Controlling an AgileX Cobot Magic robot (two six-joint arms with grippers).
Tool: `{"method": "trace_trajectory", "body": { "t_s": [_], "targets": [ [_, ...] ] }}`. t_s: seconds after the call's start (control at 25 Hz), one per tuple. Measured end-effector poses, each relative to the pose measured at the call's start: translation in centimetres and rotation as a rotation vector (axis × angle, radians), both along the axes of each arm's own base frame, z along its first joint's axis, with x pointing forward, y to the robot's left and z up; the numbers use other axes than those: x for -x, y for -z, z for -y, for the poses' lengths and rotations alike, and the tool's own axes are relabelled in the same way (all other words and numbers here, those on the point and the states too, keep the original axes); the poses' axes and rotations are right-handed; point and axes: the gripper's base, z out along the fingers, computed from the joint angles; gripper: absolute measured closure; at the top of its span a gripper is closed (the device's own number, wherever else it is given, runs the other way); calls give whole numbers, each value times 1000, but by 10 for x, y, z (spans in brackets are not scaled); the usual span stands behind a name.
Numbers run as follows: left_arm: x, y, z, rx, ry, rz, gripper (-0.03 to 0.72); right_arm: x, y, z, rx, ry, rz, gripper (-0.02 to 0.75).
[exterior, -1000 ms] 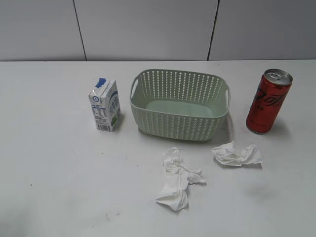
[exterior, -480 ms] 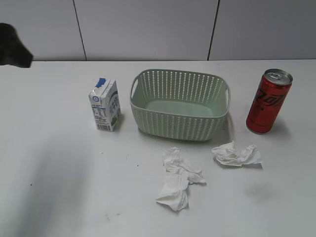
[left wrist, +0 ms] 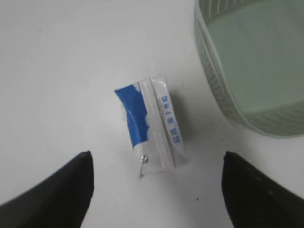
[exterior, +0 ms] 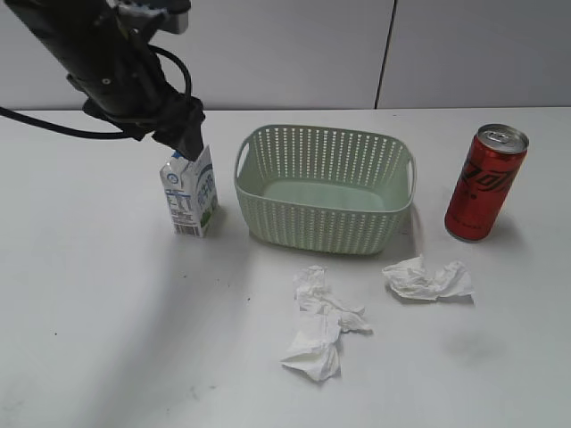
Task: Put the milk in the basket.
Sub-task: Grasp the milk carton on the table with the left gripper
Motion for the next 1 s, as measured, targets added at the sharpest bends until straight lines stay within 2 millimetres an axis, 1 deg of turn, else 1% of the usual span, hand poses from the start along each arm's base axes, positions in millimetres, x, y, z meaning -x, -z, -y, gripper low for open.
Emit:
{"method": "trace_trajectory", "body": {
  "t_s": [0.16,0.36,0.44,0.52,0.56,0.64,0.68,0.76,0.84,0.92,1.0],
  "targets": [
    [-14,24,7,-46,8,-89,64,0,0,0,0,0,0,241],
    [-18,44,9,-73,10,-139,78,0,0,0,0,0,0,241],
    [-19,48,10,-78,11,-149,111,0,0,0,0,0,0,241],
    [-20,49,10,-75,10,-144,188,0,0,0,0,0,0,241],
    [-20,49,10,-73,9,-140,234,0,0,0,0,0,0,241],
    [-21,48,11,-71,9,-136,369,0,0,0,0,0,0,241],
    [-21,48,11,-70,9,-134,383,0,0,0,0,0,0,241],
    [-20,47,11,-72,9,-137,381,0,0,0,0,0,0,241],
    [-18,41,9,-79,14,-134,381,0,0,0,0,0,0,241],
    [-16,27,6,-81,19,-100,381,0,0,0,0,0,0,241],
    [-12,3,2,-72,24,-30,381,0,0,0,0,0,0,241]
  ]
}}
